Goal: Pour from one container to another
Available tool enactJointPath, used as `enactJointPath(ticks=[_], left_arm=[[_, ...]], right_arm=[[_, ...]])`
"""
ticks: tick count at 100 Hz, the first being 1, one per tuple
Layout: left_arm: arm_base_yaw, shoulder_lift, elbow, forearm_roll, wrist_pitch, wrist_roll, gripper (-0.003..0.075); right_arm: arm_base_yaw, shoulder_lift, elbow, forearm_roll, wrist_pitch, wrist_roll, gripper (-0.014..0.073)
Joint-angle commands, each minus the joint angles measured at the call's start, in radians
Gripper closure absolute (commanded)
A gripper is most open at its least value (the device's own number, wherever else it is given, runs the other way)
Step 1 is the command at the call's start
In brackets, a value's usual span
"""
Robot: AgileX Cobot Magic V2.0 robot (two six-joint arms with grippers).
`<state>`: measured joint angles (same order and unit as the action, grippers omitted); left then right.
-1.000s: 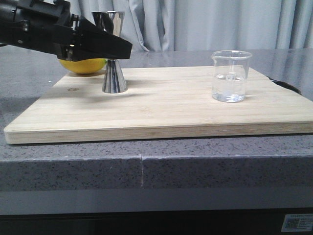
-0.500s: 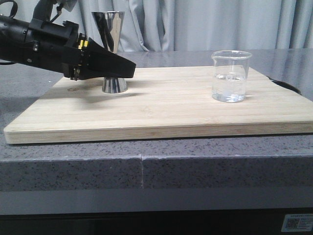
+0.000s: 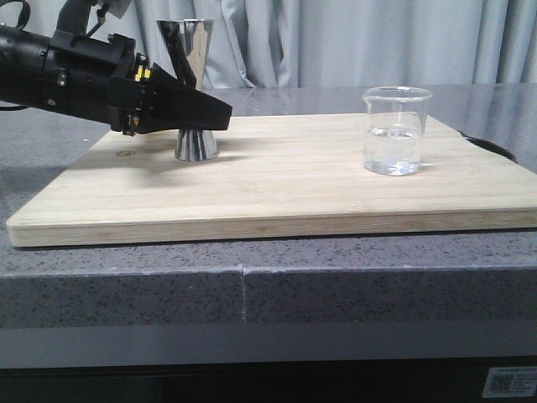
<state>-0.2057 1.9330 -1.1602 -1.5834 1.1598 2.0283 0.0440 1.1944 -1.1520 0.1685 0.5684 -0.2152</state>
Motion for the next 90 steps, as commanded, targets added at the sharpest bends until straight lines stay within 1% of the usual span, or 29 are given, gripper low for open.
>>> enactJointPath(ticks=[1, 32, 39, 50, 61, 90], left_arm=[[-0.008, -0.048, -0.027, -0.064, 0.074, 0.001, 0.0419], [-0.008, -0.048, -0.027, -0.064, 0.074, 0.001, 0.0433], [-0.008, -0.048, -0.027, -0.064, 0.074, 0.001, 0.0470], [-0.008, -0.048, -0.027, -0.064, 0.083, 0.001, 0.0559], [-0.008, -0.048, -0.027, -0.064, 0.110, 0.001, 0.0608], [-0.008, -0.060, -0.027, -0.060, 0.110, 0.001, 0.0615]], right_arm=[[-0.002, -0.011, -0.036, 0.006, -0.074, -0.010, -0.0064], [-0.002, -0.001, -0.036, 0.006, -0.075, -0.010, -0.0064], [-0.002, -0.001, -0.036, 0.006, -0.081, -0.010, -0.0064], [-0.002, -0.001, -0.036, 0.006, -0.089, -0.011, -0.0064], [-0.002, -0.001, -0.036, 0.006, -0.089, -0.011, -0.0064], [-0.002, -0.001, -0.036, 0.006, -0.089, -0.012, -0.0064]])
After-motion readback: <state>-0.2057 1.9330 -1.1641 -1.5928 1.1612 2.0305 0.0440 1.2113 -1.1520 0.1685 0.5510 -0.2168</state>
